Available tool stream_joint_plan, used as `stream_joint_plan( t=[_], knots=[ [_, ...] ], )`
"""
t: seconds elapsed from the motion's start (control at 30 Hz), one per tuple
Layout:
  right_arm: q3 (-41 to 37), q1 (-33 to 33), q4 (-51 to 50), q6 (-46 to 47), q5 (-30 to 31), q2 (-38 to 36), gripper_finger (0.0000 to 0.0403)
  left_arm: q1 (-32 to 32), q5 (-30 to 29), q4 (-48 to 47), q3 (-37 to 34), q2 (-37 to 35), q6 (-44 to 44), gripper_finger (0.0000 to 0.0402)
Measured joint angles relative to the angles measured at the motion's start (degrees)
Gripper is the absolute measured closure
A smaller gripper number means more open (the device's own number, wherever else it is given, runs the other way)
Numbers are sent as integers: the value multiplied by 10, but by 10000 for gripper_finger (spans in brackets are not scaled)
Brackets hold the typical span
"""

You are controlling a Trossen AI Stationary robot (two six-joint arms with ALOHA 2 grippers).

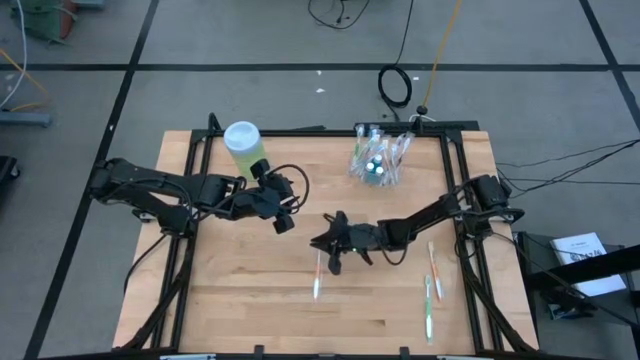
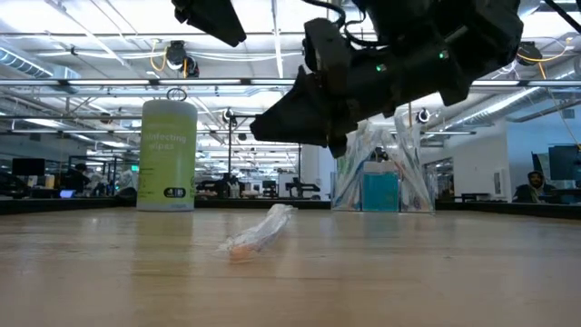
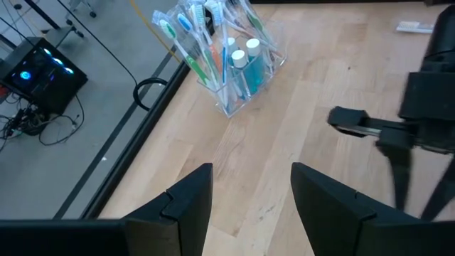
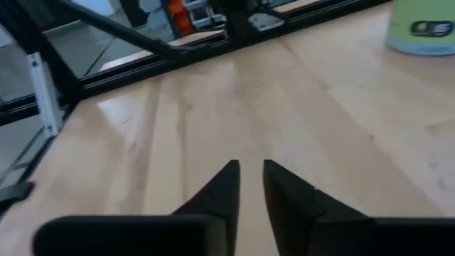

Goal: Pick & Place toothbrushing station
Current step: Put the orange toothbrush into the transparent organizer

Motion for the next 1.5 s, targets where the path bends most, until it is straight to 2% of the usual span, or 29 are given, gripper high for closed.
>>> stream_joint_plan(
  t=[0.1,0.17,0.33,0.47,0.63,0.83,1.07,1.2,1.33,1.5],
  knots=[
    [0,-8,-15,-5,0,0,321,0,0,0,0,0,-1,206],
    [0,-11,-47,-50,-5,0,299,0,0,0,0,0,0,206],
    [0,-13,-101,-238,-135,1,251,0,0,0,0,0,0,206],
    [0,-14,-93,-342,-185,1,223,0,0,0,0,0,0,206],
    [0,-30,-109,-367,-270,2,194,0,0,0,0,0,0,206],
    [2,-43,-109,-427,-269,31,177,0,0,0,0,0,0,206],
    [39,-48,-93,-476,-265,83,188,0,1,0,0,0,2,206],
    [67,-50,-154,-513,-264,83,211,0,2,0,0,0,9,206],
    [73,-54,-194,-537,-268,82,254,0,15,-2,0,0,11,206],
    [72,-53,-197,-537,-266,82,332,0,30,-2,0,0,21,206]
  ],
)
